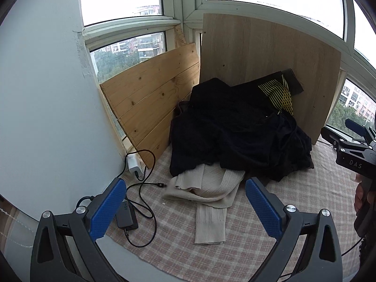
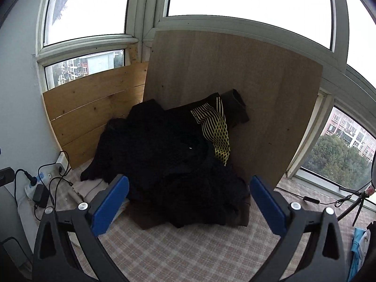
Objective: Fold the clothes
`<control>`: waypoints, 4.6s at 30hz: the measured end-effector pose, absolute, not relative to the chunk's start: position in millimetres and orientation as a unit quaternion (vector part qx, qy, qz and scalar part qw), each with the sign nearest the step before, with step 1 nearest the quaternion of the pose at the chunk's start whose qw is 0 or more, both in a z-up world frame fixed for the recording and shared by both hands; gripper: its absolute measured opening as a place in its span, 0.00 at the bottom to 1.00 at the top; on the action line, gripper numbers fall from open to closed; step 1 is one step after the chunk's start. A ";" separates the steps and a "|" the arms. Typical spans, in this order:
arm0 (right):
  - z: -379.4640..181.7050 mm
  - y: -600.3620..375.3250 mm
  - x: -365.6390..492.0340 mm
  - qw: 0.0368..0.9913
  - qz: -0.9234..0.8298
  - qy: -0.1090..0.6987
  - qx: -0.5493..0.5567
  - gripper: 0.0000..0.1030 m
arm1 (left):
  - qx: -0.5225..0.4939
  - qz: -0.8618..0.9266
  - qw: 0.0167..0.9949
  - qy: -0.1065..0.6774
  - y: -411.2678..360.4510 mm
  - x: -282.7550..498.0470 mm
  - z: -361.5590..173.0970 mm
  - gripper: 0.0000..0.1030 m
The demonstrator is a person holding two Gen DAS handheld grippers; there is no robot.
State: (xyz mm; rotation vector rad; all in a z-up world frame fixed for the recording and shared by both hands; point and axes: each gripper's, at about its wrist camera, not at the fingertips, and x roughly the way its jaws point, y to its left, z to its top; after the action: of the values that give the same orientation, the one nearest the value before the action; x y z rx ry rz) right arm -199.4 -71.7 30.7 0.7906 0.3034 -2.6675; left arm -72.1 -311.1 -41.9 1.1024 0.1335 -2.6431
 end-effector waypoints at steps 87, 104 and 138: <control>145.6 139.2 -170.8 0.096 -0.900 -0.049 0.422 0.79 | 0.393 -0.919 0.025 0.039 -296.6 -74.3 -60.8 0.99; -78.8 -68.1 -332.3 0.159 -0.825 -0.094 0.534 0.02 | 0.442 -0.882 0.154 0.050 -378.7 1.4 -84.8 0.99; -15.1 145.7 -153.7 0.283 -0.826 -0.022 0.488 0.83 | 0.413 -0.904 0.102 0.038 -180.4 -39.7 -50.0 0.99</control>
State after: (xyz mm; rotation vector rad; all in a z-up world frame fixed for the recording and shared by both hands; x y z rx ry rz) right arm -153.7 145.7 -15.1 1.3056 -0.0578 -2.2101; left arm -39.7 -180.4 -50.0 1.2195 0.1125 -2.6698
